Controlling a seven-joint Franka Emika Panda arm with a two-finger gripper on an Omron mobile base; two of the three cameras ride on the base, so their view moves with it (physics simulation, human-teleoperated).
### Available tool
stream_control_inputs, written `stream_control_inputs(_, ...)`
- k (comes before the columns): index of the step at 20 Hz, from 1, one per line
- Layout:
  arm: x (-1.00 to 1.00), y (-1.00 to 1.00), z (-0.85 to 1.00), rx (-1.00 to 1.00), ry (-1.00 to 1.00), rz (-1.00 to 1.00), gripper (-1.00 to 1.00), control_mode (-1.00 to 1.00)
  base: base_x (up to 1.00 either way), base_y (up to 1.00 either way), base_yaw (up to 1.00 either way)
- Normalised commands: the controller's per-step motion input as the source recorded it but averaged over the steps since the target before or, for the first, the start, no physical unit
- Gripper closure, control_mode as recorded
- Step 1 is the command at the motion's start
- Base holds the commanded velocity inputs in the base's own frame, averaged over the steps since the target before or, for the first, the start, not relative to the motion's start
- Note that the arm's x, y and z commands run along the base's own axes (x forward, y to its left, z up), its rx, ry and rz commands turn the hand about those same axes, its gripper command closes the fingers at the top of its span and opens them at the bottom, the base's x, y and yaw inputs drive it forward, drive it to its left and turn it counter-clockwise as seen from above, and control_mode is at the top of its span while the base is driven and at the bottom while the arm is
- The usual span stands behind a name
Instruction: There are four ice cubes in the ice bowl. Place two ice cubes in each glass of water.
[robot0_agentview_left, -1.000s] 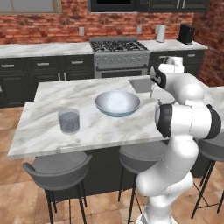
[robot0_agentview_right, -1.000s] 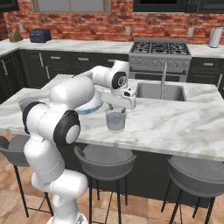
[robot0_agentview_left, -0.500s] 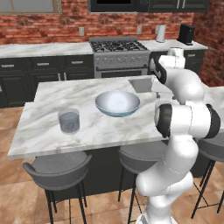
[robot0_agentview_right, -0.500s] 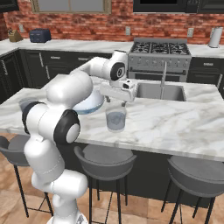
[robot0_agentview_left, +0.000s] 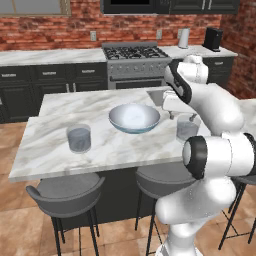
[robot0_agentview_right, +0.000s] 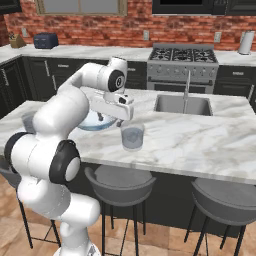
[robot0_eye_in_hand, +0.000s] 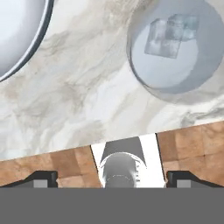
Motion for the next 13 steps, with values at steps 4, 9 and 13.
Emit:
stream_control_inputs(4, -1.00, 0.62, 0.08, 0.01, 0.00, 0.00, -1.00, -1.00, 0.00, 0.00, 0.00)
stream_control_inputs(9, -1.00, 0.37, 0.32, 0.00, -0.03, 0.01, -1.00, -1.00, 0.00, 0.00, 0.00)
stream_control_inputs(13, -1.00, 0.41, 0.23, -0.07, -0.16, 0.06, -1.00, -1.00, 0.00, 0.00, 0.00)
